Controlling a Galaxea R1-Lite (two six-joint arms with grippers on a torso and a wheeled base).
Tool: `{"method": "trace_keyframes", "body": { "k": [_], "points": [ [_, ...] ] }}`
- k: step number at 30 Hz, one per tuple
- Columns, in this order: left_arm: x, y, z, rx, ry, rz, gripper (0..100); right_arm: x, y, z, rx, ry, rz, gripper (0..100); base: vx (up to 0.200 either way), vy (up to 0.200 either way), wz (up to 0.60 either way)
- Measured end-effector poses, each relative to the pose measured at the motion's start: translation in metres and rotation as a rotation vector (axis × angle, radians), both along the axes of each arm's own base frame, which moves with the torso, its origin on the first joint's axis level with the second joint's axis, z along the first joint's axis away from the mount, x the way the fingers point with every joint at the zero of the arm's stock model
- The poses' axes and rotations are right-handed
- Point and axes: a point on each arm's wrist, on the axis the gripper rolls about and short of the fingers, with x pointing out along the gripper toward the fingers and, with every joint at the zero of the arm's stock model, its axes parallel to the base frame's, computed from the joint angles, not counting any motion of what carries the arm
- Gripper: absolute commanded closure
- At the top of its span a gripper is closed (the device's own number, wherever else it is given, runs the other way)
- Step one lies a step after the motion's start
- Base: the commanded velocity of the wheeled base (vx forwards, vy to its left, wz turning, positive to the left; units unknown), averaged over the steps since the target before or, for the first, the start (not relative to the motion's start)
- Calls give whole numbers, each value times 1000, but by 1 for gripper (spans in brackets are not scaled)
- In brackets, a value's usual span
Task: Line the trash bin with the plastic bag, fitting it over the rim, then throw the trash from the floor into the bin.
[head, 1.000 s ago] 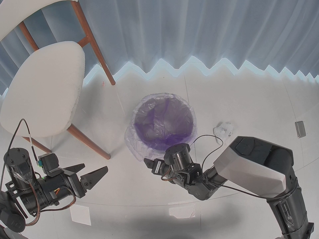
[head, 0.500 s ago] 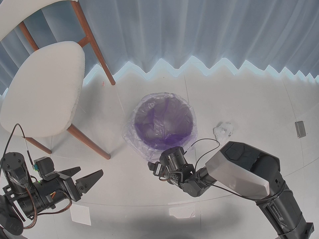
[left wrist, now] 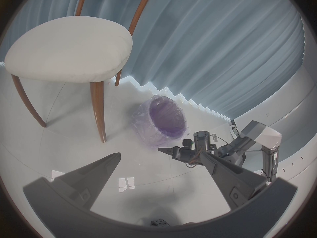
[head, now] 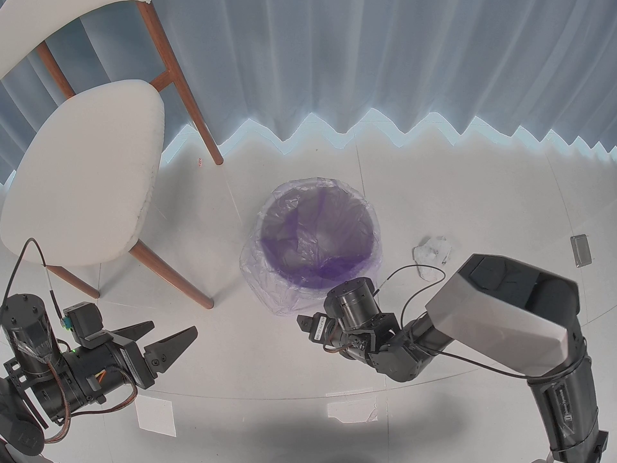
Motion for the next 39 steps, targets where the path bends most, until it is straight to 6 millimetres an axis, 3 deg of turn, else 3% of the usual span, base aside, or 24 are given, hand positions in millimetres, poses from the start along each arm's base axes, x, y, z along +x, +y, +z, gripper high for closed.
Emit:
{"method": "trace_keyframes", "body": {
  "k": [7, 17, 30, 39],
  "points": [
    [0, 0, 0, 0, 0, -2, 0, -26, -12, 26, 41, -28, 33, 0, 0, 0, 0],
    [0, 0, 0, 0, 0, -2, 0, -25, -8, 29, 62, -89, 4, 0, 0, 0, 0],
    [0, 1, 0, 0, -1, 4, 0, 8, 18, -4, -6, -186, -43, 0, 0, 0, 0],
    [0, 5, 3, -6, -15, 26, 0, 22, 21, -34, -107, -168, -67, 0, 0, 0, 0]
  ]
}}
